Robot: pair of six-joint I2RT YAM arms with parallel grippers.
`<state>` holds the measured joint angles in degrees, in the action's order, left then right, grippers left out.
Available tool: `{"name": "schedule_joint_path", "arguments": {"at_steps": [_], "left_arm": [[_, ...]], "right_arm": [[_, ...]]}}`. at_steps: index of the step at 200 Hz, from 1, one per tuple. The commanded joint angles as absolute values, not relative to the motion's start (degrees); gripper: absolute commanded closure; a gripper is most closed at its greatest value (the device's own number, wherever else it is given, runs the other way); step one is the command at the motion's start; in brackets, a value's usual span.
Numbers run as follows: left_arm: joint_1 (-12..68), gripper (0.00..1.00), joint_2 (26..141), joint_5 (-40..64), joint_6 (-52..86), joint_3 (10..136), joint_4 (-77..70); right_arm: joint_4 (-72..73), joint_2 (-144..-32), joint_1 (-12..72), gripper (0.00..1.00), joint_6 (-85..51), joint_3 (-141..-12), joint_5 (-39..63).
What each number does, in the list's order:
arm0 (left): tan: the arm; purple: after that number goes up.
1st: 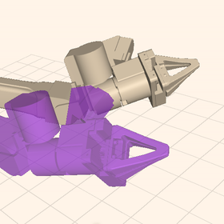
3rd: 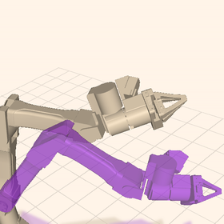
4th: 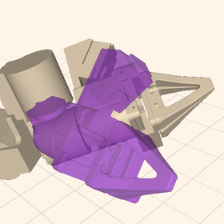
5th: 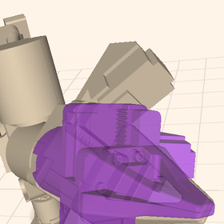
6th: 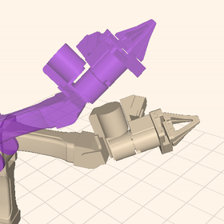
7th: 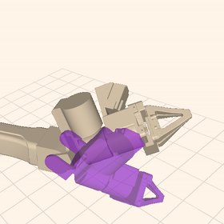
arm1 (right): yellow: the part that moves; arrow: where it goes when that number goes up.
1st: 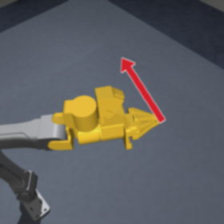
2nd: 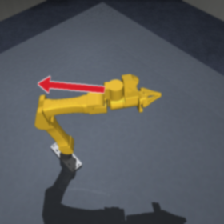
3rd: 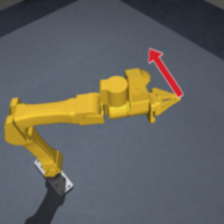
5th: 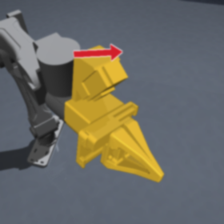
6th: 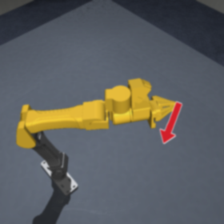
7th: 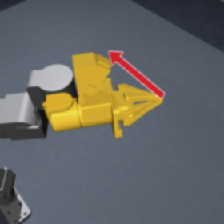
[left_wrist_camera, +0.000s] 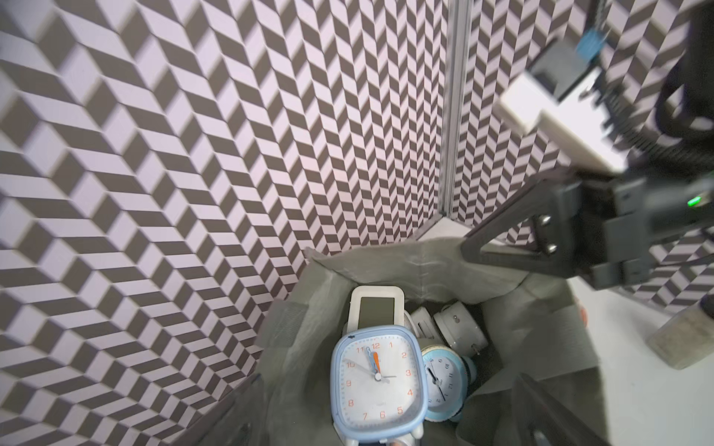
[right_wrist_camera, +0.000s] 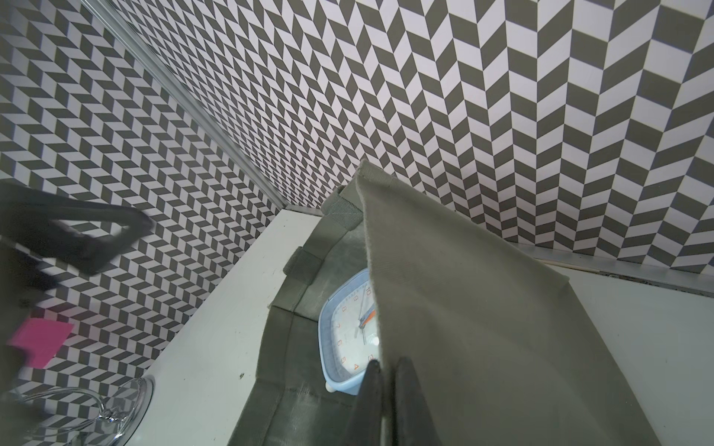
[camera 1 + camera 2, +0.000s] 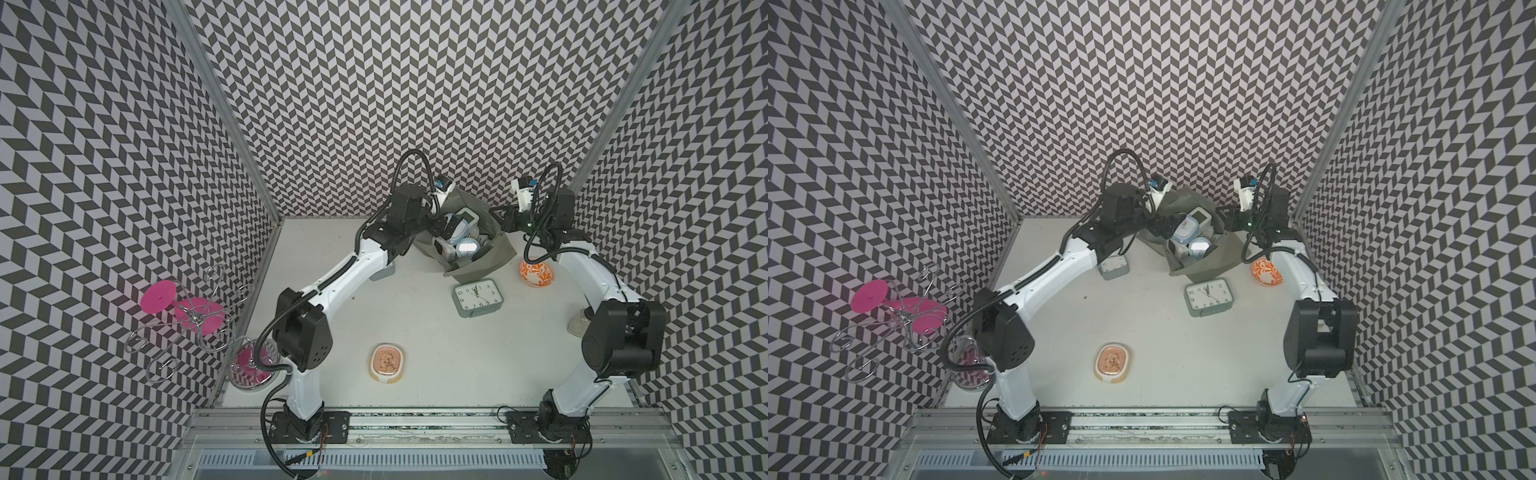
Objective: Put the alarm clock into the canvas bag
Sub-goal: Place the alarm at the canvas bag, then adjust the canvas bag at the center of the board.
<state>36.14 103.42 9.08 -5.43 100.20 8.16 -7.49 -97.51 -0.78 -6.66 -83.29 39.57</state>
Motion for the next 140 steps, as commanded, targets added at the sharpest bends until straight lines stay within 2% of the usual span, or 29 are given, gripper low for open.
{"name": "schedule_joint_path", "arguments": {"at_steps": [1,11,37,64,83,117,140], "left_arm": [[34.6,0.01,99.2,5.8,5.0,91.2,6.3],[33.1,0.02,97.3,6.5,10.6,87.5,6.4],[28.8,0.19,95.6,10.0,20.1,83.2,9.7],[26.5,0.26,94.4,13.3,25.0,78.5,6.1],[25.4,0.26,95.9,16.4,27.7,78.9,5.2],[25.1,0.2,99.5,20.1,30.1,80.7,3.4],[24.9,0.21,101.5,21.5,31.3,81.2,2.5]], "right_arm": [[-4.1,-93.8,-0.5,1.0,-7.0,-83.4,41.2],[-4.0,-93.7,-0.6,1.0,-7.1,-83.4,41.3],[-3.9,-93.8,-0.6,1.0,-7.2,-83.5,41.5],[-3.9,-93.8,-0.5,1.0,-7.3,-83.4,41.8],[-3.8,-93.4,-0.5,1.0,-7.2,-83.1,41.7],[-3.8,-93.4,-0.4,1.0,-7.2,-83.0,41.6],[-3.8,-93.4,-0.4,1.0,-7.3,-83.1,41.5]]}}
